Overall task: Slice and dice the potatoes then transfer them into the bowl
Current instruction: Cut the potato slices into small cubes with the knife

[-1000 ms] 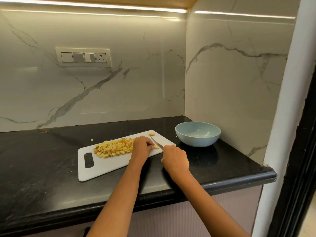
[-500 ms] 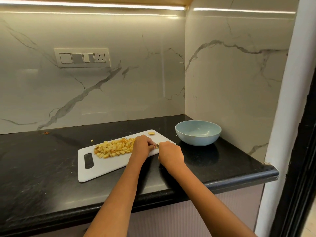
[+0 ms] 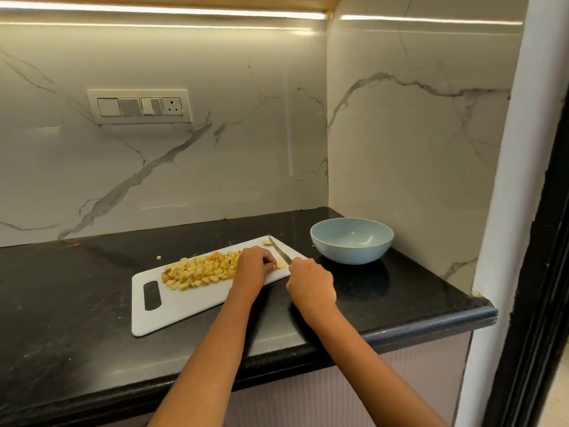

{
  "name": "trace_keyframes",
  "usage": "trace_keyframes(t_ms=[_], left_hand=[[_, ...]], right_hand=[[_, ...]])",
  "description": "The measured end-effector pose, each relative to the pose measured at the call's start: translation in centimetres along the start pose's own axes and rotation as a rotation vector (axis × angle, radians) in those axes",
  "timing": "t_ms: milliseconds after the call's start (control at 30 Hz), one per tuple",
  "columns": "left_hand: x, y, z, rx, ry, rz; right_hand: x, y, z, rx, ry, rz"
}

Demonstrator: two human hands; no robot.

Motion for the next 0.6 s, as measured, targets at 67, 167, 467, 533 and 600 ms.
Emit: trace_keyframes(t_ms=[67,167,467,533,600], left_hand=[[-0.2,-0.1,0.3,0.012,-0.003,0.004],[-0.9,-0.6,0.6,0.037,-0.005,0.022],[-1.2,-1.5,0.6,0.188,-0.052,-0.030],[-0.9,-1.5,0.6,0.191,-0.008,-0.081],[-0.6,-1.4,0.4,0.179,0.012,-0.073]], right_hand=[[-1.0,0.3,0.2,-0.032,-0.080,0.095],[-1.8,0.2,0.6,-0.048,-0.132,0.171],[-1.8,0.2,0.5,-0.038,-0.131,0.153],[-1.7,0.1,0.5,-0.024,-0.128,0.138],[-1.6,0.1,0.4,-0.003,-0.128,0.110]])
Point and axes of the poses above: each hand's wrist, its own z-axis towards the middle knuckle, its own y-axis out of the back of the hand, x = y × z, the point moved 8 cm from there along z, towards the middle knuckle, and after that the axes turned 7 degrees about y, right-handed, at the moved point
